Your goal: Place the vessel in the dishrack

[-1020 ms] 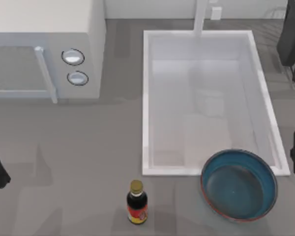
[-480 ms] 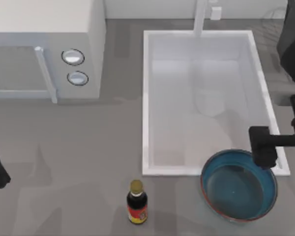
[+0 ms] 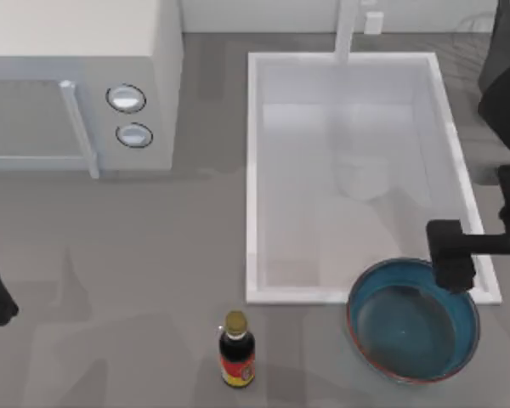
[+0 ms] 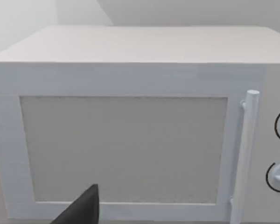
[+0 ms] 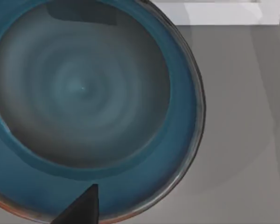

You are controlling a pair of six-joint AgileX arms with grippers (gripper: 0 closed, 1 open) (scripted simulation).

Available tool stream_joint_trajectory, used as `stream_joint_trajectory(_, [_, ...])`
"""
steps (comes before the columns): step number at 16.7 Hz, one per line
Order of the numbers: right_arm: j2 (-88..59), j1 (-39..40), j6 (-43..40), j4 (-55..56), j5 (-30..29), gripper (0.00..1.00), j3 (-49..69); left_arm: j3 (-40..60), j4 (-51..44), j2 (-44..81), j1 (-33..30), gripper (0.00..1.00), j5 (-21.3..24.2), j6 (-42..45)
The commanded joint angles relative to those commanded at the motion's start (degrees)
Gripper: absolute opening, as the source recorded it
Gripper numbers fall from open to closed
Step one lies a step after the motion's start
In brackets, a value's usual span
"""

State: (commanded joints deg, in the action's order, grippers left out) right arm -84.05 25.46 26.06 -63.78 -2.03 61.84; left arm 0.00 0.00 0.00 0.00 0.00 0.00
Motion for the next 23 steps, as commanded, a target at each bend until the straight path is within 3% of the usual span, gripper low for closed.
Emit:
stream_joint_trajectory(9, [-8.38, -0.31, -0.29, 21.79, 0.00, 1.00, -13.07, 0.00, 0.00, 0.00, 0.00, 1.00, 0.00, 0.00])
stream_joint_trajectory(14, [-9.17, -0.32, -0.28, 23.41, 0.00, 1.00, -14.17, 0.00, 0.00, 0.00, 0.00, 1.00, 0.00, 0.00])
stream_joint_trajectory(23, [-9.17, -0.32, -0.28, 23.41, 0.00, 0.32, -14.17, 0.00, 0.00, 0.00, 0.00, 1.00, 0.00, 0.00])
